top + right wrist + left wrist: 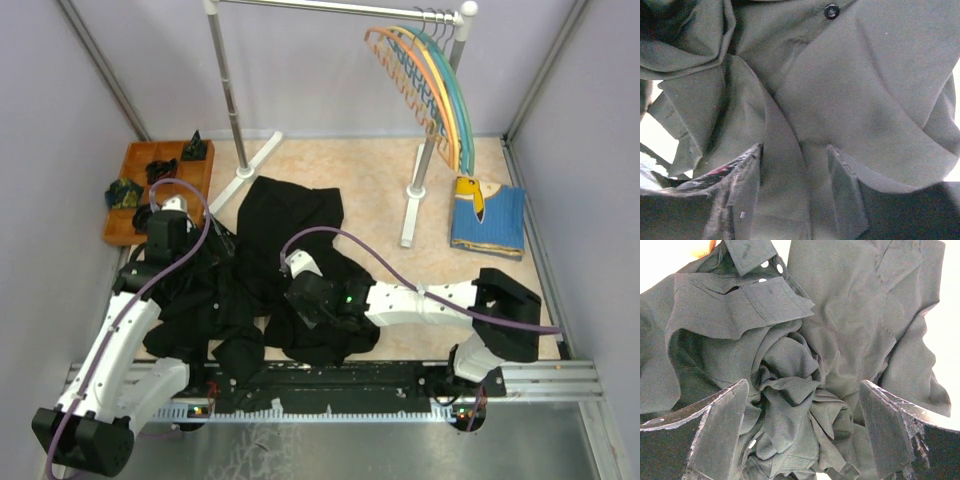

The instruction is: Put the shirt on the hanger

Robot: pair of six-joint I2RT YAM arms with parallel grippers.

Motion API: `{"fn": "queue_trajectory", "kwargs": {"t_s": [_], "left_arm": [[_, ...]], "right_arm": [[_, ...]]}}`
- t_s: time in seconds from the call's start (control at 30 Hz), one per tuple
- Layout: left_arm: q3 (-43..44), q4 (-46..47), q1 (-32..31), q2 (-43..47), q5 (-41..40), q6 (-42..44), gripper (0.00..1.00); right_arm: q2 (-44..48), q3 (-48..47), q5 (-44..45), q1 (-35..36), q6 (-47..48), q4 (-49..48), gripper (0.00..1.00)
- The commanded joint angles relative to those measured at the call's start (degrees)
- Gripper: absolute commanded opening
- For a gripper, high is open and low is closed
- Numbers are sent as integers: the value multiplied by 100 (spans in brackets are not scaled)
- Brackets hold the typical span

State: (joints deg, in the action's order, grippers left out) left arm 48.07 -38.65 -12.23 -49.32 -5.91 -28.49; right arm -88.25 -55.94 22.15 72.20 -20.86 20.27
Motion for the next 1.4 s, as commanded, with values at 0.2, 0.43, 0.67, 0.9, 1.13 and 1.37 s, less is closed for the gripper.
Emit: {"fn": "queue_trajectory", "kwargs": {"t_s": [0.2, 0.43, 0.67, 0.9, 1.13, 1.37], "left_arm": [[-233, 22, 28, 184, -67, -164, 97], [-265, 54, 28, 381, -147, -197, 97], [-278, 136, 29, 642, -102, -212, 97], [-355, 394, 28, 917, 127, -99, 98], [-394, 646, 28, 1087, 307, 20, 99], [-491, 813, 28, 1038, 584, 96, 99]], "right_arm": [[928, -87, 616, -414, -233, 198, 14], [1776, -838, 699, -1098, 262, 503, 0], [1706, -3180, 799, -1602, 1150, 996, 0], [643, -6768, 1001, -1616, 2272, 1545, 0], [-356, -9573, 1194, -1621, 3353, 1189, 0], [437, -8230, 1128, -1622, 3499, 829, 0]]}}
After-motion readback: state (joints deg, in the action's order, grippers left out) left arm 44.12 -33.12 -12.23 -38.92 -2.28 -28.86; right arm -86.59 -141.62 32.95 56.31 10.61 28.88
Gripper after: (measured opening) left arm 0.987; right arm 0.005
